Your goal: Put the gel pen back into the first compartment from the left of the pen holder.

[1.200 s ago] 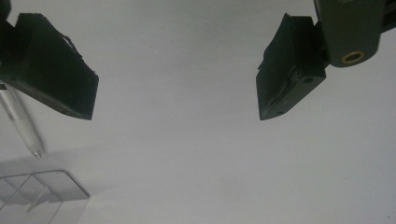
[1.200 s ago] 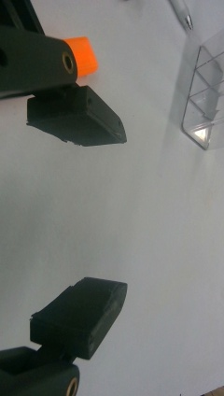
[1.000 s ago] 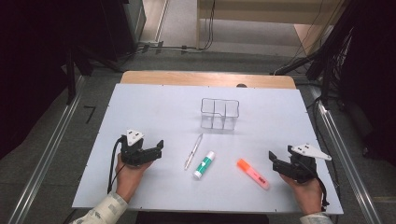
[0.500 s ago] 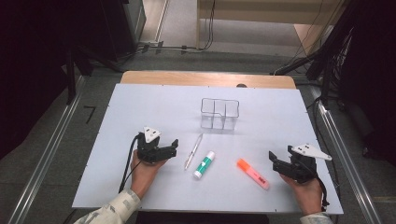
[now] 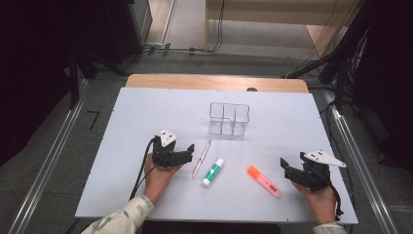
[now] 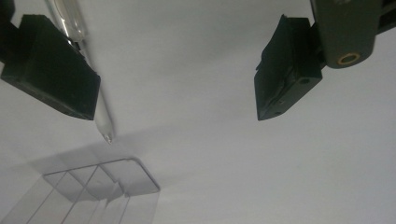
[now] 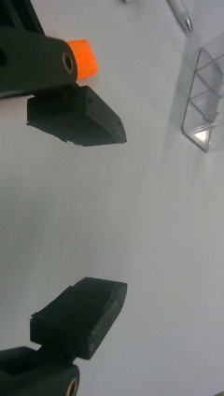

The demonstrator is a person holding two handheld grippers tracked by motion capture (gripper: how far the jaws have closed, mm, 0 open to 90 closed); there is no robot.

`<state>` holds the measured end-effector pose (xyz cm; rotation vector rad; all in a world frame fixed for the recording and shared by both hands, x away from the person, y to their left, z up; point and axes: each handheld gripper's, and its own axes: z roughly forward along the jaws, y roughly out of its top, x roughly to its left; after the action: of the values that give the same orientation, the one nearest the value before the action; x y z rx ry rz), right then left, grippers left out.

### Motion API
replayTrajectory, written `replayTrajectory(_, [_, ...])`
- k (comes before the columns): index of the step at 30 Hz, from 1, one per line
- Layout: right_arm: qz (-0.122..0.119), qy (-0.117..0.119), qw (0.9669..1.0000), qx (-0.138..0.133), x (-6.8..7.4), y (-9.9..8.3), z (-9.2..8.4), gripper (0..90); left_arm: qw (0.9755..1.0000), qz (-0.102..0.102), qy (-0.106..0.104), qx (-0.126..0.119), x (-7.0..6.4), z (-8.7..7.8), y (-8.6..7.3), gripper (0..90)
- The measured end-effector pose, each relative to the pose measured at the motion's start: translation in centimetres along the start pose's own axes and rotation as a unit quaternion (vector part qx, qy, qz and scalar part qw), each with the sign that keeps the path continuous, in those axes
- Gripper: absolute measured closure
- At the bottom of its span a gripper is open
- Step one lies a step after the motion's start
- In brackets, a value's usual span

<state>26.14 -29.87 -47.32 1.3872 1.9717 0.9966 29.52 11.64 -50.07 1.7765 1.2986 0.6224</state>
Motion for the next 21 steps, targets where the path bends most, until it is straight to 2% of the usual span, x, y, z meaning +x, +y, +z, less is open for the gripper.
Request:
replayTrajectory(10, [-0.001,0.001,1.0,-0.001,0.0,0.0,0.0,22.3,0.9996,0.015,-0.02,0.013,-1.6,1.7,0.1,18.8])
replayTrajectory(16, [-0.002,0.002,1.0,0.0,0.0,-0.1,0.0,22.3,0.9994,0.009,-0.032,0.008,-2.2,2.4,0.2,22.6])
replayTrajectory(21, [-0.002,0.002,1.0,-0.001,0.0,0.0,-0.1,22.3,0.999,0.008,-0.041,0.013,-2.5,3.0,0.2,30.2])
